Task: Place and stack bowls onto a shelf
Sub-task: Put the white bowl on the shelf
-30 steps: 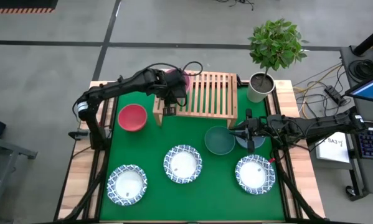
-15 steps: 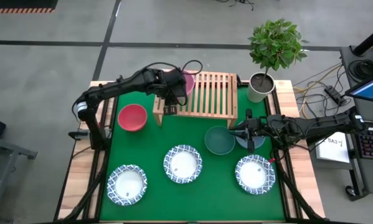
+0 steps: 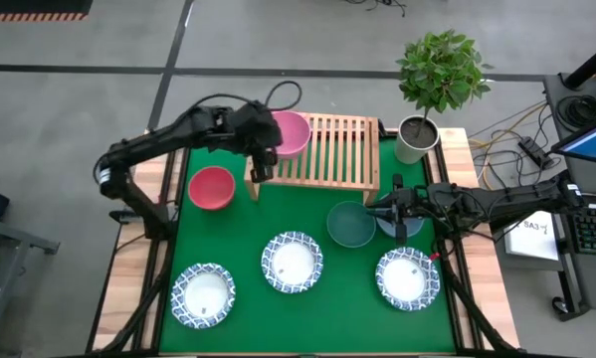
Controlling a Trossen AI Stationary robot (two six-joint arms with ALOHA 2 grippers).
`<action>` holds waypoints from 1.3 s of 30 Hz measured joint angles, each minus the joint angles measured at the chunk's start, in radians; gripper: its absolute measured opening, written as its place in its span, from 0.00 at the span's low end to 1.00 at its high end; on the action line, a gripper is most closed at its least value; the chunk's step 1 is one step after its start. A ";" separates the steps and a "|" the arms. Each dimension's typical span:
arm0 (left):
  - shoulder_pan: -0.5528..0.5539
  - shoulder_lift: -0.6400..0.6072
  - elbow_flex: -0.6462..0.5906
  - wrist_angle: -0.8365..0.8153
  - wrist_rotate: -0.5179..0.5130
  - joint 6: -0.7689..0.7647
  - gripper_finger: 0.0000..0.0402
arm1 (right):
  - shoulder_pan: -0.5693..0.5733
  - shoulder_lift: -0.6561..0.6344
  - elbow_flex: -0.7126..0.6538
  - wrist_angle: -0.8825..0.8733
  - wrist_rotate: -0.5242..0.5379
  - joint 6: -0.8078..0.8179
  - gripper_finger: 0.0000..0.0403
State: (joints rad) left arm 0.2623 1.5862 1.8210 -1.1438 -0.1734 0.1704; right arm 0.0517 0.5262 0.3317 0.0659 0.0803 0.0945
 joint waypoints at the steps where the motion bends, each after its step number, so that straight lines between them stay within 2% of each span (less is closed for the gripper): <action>1: -0.021 -0.016 -0.001 0.007 0.000 -0.046 0.30 | 0.000 0.000 0.000 0.001 0.000 0.001 0.17; 4: -0.111 -0.065 -0.025 0.037 -0.001 -0.142 0.30 | 0.000 0.000 0.000 0.006 -0.001 0.037 0.17; 8: -0.283 -0.141 -0.136 0.187 0.000 -0.161 0.30 | 0.000 0.008 0.000 0.053 -0.002 0.129 0.17; 15: -0.556 -0.276 -0.457 0.533 -0.012 -0.138 0.30 | 0.025 0.105 0.003 0.179 -0.010 0.184 0.17; 21: -0.730 -0.346 -0.778 0.888 -0.178 -0.135 0.30 | 0.084 0.273 0.126 0.172 -0.009 0.187 0.17; 24: -0.778 -0.360 -0.898 1.012 -0.245 -0.135 0.30 | 0.116 0.371 0.210 0.158 -0.009 0.188 0.17; 28: -0.799 -0.377 -0.981 1.037 -0.294 -0.177 0.30 | 0.132 0.490 0.361 0.032 0.000 0.222 0.17; 33: -0.800 -0.396 -0.991 1.013 -0.301 -0.247 0.30 | 0.134 0.643 0.540 -0.132 0.001 0.233 0.17; 39: -0.808 -0.408 -0.992 0.991 -0.299 -0.260 0.30 | 0.136 0.824 0.732 -0.289 0.012 0.236 0.17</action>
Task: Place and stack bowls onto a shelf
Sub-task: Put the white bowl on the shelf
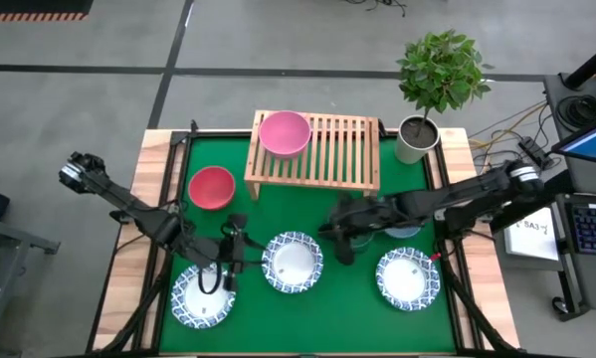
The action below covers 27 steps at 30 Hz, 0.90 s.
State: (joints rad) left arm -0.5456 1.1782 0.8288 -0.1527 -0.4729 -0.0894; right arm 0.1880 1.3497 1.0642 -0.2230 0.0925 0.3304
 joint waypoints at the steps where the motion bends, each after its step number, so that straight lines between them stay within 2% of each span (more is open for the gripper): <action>1: -0.004 -0.001 0.000 -0.012 0.000 -0.005 0.30 | 0.001 0.030 0.035 -0.034 0.009 0.000 0.17; 5: -0.010 0.000 -0.001 -0.042 0.002 -0.031 0.30 | 0.007 0.150 0.174 -0.191 0.066 0.000 0.17; 12: -0.026 0.002 -0.032 -0.111 0.003 -0.085 0.30 | 0.006 0.326 0.347 -0.338 0.068 -0.001 0.17; 23: -0.044 -0.116 -0.169 -0.072 -0.066 -0.104 0.30 | -0.005 0.469 0.452 -0.367 0.066 -0.040 0.17; 27: -0.044 -0.193 -0.221 -0.017 -0.069 -0.096 0.30 | -0.019 0.482 0.454 -0.376 0.066 -0.005 0.24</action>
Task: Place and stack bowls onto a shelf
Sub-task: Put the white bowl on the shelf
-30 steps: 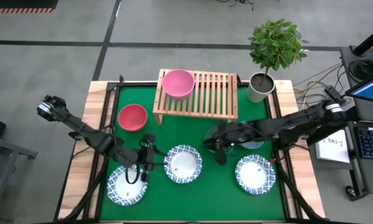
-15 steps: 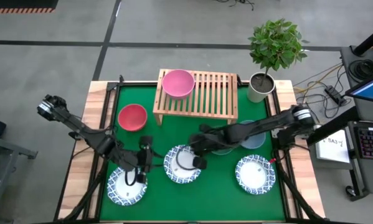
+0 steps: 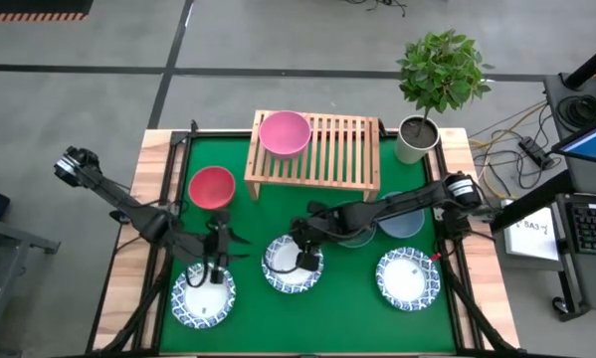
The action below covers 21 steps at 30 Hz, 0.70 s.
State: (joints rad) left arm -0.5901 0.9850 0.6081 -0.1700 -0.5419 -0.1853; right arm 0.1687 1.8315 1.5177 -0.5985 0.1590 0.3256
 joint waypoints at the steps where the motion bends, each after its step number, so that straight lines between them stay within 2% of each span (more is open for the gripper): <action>1: 0.000 -0.018 -0.012 0.013 0.000 0.000 0.30 | -0.003 0.004 0.000 -0.008 0.003 0.005 0.26; 10: 0.000 -0.141 -0.112 0.113 -0.003 0.021 0.30 | -0.004 0.041 -0.002 -0.039 0.065 0.005 0.47; 21: 0.001 -0.179 -0.136 0.150 -0.011 0.053 0.30 | -0.004 0.132 -0.001 -0.024 0.120 0.032 0.49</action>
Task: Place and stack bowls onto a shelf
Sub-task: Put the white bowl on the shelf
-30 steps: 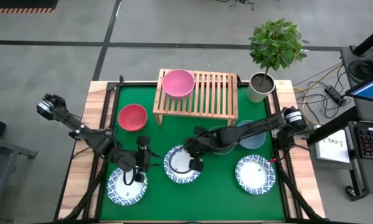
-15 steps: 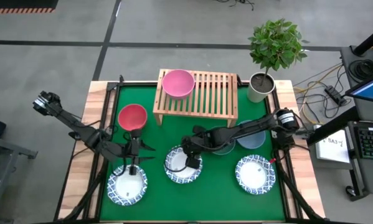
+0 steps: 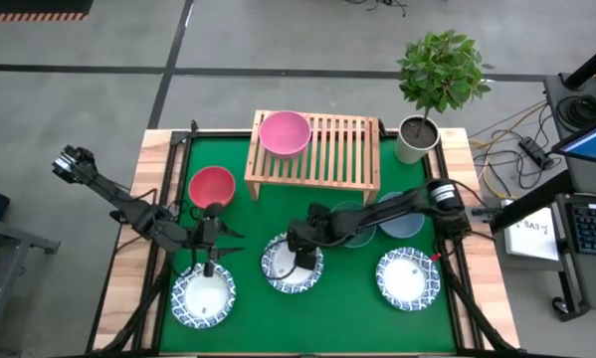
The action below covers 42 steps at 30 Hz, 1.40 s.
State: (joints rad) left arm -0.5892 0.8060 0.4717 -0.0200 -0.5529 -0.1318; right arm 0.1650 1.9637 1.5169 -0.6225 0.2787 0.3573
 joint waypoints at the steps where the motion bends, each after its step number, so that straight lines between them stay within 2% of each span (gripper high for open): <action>1: 0.000 0.002 0.001 0.001 0.000 0.000 0.30 | 0.000 0.011 0.000 -0.001 0.002 0.000 0.49; 8: 0.000 0.006 0.003 0.007 -0.009 0.018 0.30 | 0.000 0.045 0.000 0.006 -0.002 0.001 0.46; 11: 0.000 0.006 0.003 0.009 -0.012 0.019 0.30 | 0.000 0.045 0.000 0.011 -0.032 0.003 0.37; 18: 0.001 0.006 0.003 0.040 -0.016 0.055 0.30 | -0.002 0.035 0.002 0.022 -0.079 0.020 0.09; 22: 0.001 0.006 0.003 0.058 -0.016 0.071 0.30 | -0.002 0.005 0.000 0.021 -0.115 0.036 0.04; 27: 0.001 0.006 0.003 0.106 -0.017 0.105 0.30 | -0.003 -0.107 0.000 0.016 -0.180 0.034 0.03; 32: 0.001 0.003 0.003 0.152 -0.017 0.137 0.30 | -0.029 -0.288 -0.001 -0.043 -0.203 0.027 0.03; 39: 0.001 -0.001 0.003 0.153 -0.017 0.138 0.30 | -0.161 -0.541 -0.001 -0.165 -0.194 0.117 0.03; 42: 0.001 -0.001 0.009 0.154 -0.017 0.138 0.30 | -0.238 -0.624 -0.001 -0.262 -0.157 0.122 0.03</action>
State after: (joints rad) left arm -0.5884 0.8051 0.4810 0.1341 -0.5698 0.0067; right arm -0.0734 1.3399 1.5162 -0.8846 0.1221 0.4796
